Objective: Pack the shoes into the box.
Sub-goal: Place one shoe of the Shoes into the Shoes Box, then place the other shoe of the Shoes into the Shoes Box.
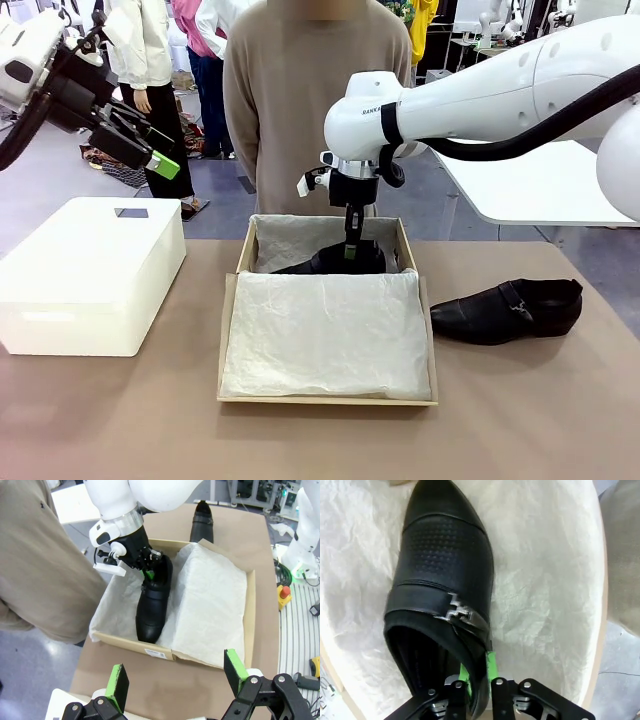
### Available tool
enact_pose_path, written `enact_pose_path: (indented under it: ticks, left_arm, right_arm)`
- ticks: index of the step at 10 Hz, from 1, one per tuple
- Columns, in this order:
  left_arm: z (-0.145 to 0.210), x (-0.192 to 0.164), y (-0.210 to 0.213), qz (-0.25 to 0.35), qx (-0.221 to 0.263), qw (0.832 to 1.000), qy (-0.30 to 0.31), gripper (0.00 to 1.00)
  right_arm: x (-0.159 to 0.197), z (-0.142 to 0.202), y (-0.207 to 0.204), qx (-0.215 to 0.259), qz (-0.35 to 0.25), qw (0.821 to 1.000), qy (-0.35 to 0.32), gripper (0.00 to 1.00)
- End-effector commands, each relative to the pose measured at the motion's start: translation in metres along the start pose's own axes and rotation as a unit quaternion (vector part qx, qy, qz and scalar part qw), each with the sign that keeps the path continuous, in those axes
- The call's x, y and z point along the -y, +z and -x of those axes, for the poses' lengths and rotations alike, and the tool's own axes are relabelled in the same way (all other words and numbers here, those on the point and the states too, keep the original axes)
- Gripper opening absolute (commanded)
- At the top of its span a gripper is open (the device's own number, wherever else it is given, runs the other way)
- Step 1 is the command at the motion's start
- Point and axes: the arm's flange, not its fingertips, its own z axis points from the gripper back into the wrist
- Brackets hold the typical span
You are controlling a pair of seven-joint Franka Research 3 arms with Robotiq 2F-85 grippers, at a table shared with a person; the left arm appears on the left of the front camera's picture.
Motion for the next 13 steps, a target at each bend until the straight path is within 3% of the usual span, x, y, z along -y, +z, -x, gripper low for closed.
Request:
enact_pose_path:
  ticks: [1, 3, 9, 13]
  left_arm:
    - [0.001, -0.002, -0.001, 0.005, 0.012, 1.000, -0.008, 1.00]
    - [0.001, -0.002, -0.001, 0.005, 0.012, 1.000, -0.008, 1.00]
    - [0.001, -0.002, -0.001, 0.005, 0.012, 1.000, -0.008, 1.00]
    - [0.001, -0.002, -0.001, 0.005, 0.012, 1.000, -0.008, 1.00]
  right_arm:
    - [-0.003, 0.004, 0.003, -0.006, 0.001, 1.000, 0.011, 0.58]
    - [-0.004, 0.006, 0.007, 0.004, -0.015, 1.000, 0.012, 0.98]
    - [-0.019, 0.011, 0.049, 0.010, -0.028, 0.999, 0.030, 1.00]
    - [-0.020, 0.007, 0.050, 0.000, -0.020, 1.000, 0.019, 1.00]
